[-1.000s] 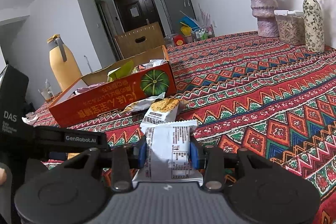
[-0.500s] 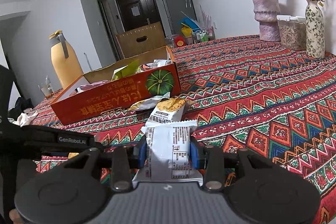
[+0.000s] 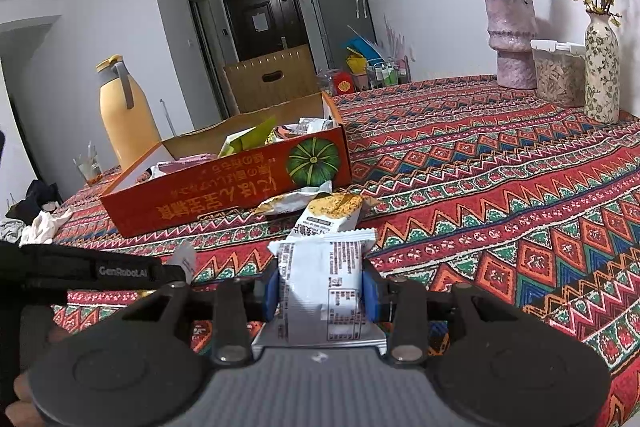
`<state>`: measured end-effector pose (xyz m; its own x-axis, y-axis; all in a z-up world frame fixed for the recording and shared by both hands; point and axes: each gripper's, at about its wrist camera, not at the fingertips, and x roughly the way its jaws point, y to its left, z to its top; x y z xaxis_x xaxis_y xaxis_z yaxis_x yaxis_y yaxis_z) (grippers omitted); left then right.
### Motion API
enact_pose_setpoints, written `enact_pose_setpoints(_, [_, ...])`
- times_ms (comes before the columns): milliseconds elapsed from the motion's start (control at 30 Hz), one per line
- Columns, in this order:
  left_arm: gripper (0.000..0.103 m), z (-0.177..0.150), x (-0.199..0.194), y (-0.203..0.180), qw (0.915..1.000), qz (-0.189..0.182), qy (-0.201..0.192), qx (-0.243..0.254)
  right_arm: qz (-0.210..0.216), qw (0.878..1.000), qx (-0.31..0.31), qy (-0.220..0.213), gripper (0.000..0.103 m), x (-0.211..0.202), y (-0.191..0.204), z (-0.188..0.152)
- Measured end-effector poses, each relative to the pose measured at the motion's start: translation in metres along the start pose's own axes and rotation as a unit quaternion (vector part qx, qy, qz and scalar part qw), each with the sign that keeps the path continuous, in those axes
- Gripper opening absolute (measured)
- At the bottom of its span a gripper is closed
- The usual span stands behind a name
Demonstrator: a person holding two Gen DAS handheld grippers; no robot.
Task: Organize snacks
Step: 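Grasp the white cracker packet with the left gripper while the right holds its packet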
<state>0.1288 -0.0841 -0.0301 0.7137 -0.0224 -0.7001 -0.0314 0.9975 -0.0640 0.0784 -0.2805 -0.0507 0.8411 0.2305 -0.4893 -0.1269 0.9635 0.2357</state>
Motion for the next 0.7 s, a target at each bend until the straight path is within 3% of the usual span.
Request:
enact_pose_setpoints(100, [0.032, 0.002, -0.005, 0.003, 0.9999, -0.004, -0.009, 0.000, 0.001, 1.000, -0.004, -0.004, 0.039, -0.001, 0.003, 0.003])
enact_pose_setpoints(167, [0.015, 0.005, -0.008, 0.004, 0.9998, -0.012, -0.013, 0.001, 0.001, 1.000, -0.007, -0.007, 0.039, -0.001, 0.005, 0.006])
enact_pose_setpoints(433, [0.020, 0.007, -0.008, 0.013, 0.9998, -0.014, -0.011, -0.002, 0.005, 1.000, -0.017, -0.010, 0.039, 0.004, 0.016, 0.012])
enact_pose_setpoints(533, [0.042, 0.004, -0.005, 0.015, 0.9998, -0.017, -0.003, -0.001, 0.004, 1.000, -0.016, -0.007, 0.039, 0.004, 0.016, 0.010])
enact_pose_setpoints(600, [0.069, 0.001, -0.005, 0.016, 0.9999, -0.013, -0.004, 0.006, 0.002, 1.000, -0.015, -0.005, 0.039, 0.005, 0.015, 0.009])
enact_pose_setpoints(667, [0.085, 0.000, -0.005, 0.017, 0.9999, -0.004, -0.006, 0.013, 0.000, 1.000, -0.014, -0.004, 0.039, 0.005, 0.014, 0.008])
enact_pose_setpoints(700, [0.087, 0.000, -0.003, 0.017, 0.9999, 0.000, -0.005, 0.015, -0.001, 1.000, -0.013, -0.003, 0.039, 0.005, 0.013, 0.008])
